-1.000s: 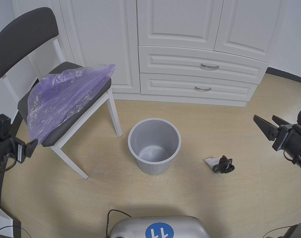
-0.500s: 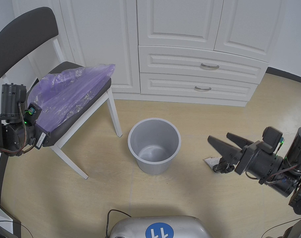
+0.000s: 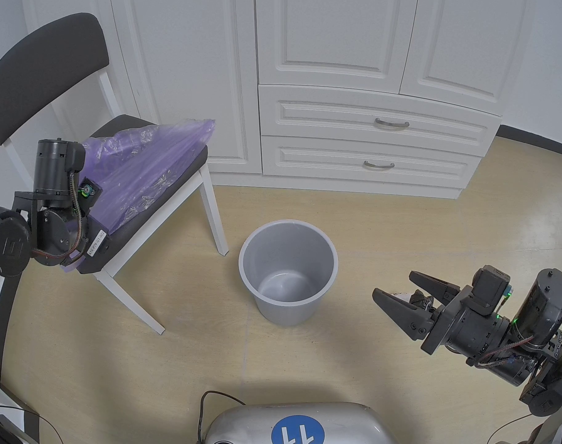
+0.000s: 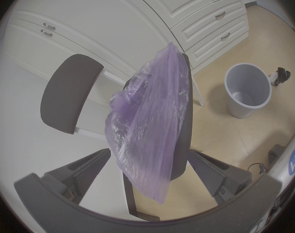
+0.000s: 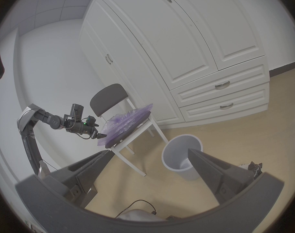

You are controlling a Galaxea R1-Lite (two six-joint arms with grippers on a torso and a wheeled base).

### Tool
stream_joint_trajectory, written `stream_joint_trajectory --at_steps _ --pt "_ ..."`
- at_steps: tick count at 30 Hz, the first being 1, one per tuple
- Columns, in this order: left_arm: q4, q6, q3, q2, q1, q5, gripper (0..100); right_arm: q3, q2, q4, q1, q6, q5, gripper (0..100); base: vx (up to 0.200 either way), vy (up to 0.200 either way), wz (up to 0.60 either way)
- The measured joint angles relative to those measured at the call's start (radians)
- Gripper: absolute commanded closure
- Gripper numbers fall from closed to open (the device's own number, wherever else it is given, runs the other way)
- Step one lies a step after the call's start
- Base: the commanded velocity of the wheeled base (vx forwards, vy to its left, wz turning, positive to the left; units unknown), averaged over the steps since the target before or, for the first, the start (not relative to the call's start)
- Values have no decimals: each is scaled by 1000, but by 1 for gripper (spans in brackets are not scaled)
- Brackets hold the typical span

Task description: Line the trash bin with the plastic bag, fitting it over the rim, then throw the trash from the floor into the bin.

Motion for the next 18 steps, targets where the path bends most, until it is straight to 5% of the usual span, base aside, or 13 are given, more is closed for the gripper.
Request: stream_joint_trajectory --at_steps 18 --pt "0 9 -66 115 12 2 0 4 11 -4 -1 -2 -2 0 0 0 0"
